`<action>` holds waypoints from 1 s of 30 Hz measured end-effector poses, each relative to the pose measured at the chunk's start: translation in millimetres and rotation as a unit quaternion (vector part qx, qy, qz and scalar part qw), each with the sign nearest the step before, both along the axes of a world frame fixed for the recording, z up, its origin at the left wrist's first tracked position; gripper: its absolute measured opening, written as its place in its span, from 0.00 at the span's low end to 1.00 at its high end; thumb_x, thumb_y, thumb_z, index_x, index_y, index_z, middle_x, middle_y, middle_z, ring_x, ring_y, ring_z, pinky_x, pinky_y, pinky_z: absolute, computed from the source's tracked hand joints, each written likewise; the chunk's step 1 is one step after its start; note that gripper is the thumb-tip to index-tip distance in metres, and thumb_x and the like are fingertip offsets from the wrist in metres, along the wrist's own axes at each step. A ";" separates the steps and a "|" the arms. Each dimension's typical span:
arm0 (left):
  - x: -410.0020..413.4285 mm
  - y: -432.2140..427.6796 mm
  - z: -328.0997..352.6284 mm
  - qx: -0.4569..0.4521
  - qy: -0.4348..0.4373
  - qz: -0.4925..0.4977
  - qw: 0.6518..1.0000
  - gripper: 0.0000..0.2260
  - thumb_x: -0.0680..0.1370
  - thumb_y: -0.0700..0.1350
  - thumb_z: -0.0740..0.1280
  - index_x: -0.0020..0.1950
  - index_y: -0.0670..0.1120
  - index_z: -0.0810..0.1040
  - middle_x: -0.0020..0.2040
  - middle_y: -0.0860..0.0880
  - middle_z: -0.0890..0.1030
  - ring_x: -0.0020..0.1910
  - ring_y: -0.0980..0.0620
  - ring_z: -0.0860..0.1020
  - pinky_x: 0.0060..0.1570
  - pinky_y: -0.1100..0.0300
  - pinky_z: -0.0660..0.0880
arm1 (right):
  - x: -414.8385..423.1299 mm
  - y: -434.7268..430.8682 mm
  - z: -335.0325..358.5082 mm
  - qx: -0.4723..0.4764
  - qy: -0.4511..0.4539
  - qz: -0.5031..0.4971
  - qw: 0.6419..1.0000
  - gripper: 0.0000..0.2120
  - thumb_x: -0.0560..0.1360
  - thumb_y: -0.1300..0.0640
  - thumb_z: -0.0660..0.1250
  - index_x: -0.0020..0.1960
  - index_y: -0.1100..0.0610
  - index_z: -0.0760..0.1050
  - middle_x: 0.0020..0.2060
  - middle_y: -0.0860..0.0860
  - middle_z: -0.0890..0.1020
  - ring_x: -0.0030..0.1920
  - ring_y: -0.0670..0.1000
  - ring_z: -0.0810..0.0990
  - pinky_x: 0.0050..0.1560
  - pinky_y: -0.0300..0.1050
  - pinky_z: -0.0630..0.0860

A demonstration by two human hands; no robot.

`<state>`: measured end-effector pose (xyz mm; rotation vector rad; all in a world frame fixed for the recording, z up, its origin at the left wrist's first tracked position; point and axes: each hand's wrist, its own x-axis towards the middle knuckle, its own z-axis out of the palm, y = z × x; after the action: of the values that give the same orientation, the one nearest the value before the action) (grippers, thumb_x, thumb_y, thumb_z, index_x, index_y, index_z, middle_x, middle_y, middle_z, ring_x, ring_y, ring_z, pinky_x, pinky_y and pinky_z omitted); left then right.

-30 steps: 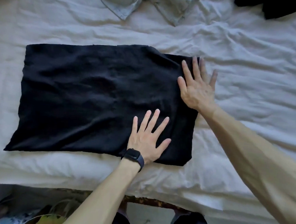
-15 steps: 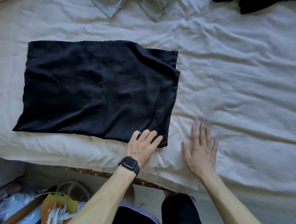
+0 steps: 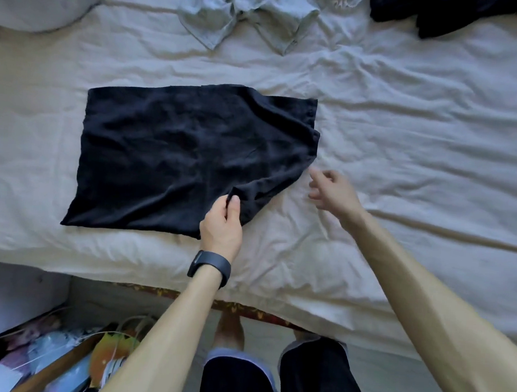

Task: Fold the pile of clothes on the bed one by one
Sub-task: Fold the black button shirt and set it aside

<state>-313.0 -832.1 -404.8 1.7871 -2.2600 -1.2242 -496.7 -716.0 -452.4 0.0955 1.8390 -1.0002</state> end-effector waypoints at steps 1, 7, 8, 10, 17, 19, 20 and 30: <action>0.3 -3.7 2.4 -0.002 -0.001 0.005 1.000 0.15 0.85 0.52 0.58 0.39 0.50 0.70 0.31 0.55 0.71 0.32 0.57 0.70 0.33 0.58 0.66 | -5.6 -12.9 -2.6 -0.013 -0.030 -0.022 0.999 0.27 0.80 0.40 0.64 0.54 0.67 0.73 0.48 0.59 0.80 0.44 0.57 0.80 0.46 0.49 0.76; -2.5 -7.3 7.6 -0.037 0.032 -0.038 0.998 0.10 0.84 0.51 0.60 0.55 0.49 0.79 0.32 0.57 0.74 0.34 0.64 0.74 0.34 0.73 0.66 | -31.2 -60.7 -26.0 -0.014 -0.091 -0.059 0.994 0.26 0.75 0.36 0.69 0.61 0.57 0.79 0.49 0.53 0.84 0.43 0.53 0.84 0.42 0.47 0.81; -2.1 -5.6 8.3 -0.039 0.038 -0.043 0.998 0.10 0.84 0.51 0.60 0.57 0.48 0.80 0.31 0.57 0.74 0.34 0.64 0.74 0.34 0.73 0.66 | -32.0 -66.0 -30.9 -0.016 -0.085 -0.065 0.994 0.20 0.75 0.40 0.71 0.57 0.55 0.79 0.50 0.53 0.85 0.45 0.53 0.84 0.43 0.49 0.83; -1.8 -4.7 8.4 -0.035 0.043 -0.035 0.998 0.11 0.84 0.51 0.60 0.56 0.49 0.79 0.30 0.57 0.73 0.33 0.62 0.73 0.33 0.71 0.66 | -32.5 -75.2 -35.7 -0.021 -0.064 -0.070 0.995 0.10 0.76 0.49 0.71 0.53 0.52 0.77 0.54 0.54 0.85 0.50 0.55 0.85 0.50 0.56 0.84; 7.6 -17.1 13.0 -0.021 0.046 -0.014 0.999 0.09 0.85 0.52 0.58 0.50 0.52 0.76 0.30 0.54 0.72 0.31 0.61 0.72 0.32 0.70 0.67 | -35.9 -89.1 -38.4 -0.008 0.007 -0.108 0.994 0.08 0.72 0.62 0.66 0.45 0.50 0.73 0.48 0.56 0.83 0.51 0.61 0.84 0.51 0.66 0.82; 11.1 -23.1 16.7 -0.024 0.057 -0.019 0.998 0.08 0.84 0.51 0.59 0.49 0.53 0.75 0.28 0.54 0.71 0.30 0.60 0.71 0.32 0.70 0.67 | -38.7 -93.1 -37.6 0.009 0.036 -0.102 0.994 0.06 0.71 0.61 0.65 0.44 0.51 0.74 0.48 0.57 0.83 0.50 0.60 0.84 0.50 0.62 0.83; 13.4 -27.0 18.9 -0.025 0.062 -0.020 0.998 0.08 0.84 0.51 0.60 0.49 0.52 0.76 0.28 0.54 0.71 0.29 0.60 0.71 0.32 0.70 0.67 | -38.4 -96.6 -32.5 0.016 0.050 -0.103 0.993 0.05 0.72 0.61 0.65 0.45 0.52 0.73 0.49 0.57 0.83 0.49 0.59 0.84 0.48 0.58 0.84; 71.6 -117.3 23.0 -0.040 0.138 0.147 0.979 0.13 0.85 0.50 0.58 0.51 0.43 0.77 0.33 0.55 0.73 0.31 0.60 0.72 0.35 0.69 0.69 | 11.1 -228.4 21.7 -0.034 0.141 -0.114 0.983 0.22 0.72 0.59 0.62 0.65 0.47 0.65 0.49 0.49 0.76 0.53 0.57 0.80 0.52 0.58 0.81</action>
<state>-241.5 -949.4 -381.9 1.7202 -1.7955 -1.2172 -485.6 -944.4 -430.7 0.1307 2.0818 -1.2890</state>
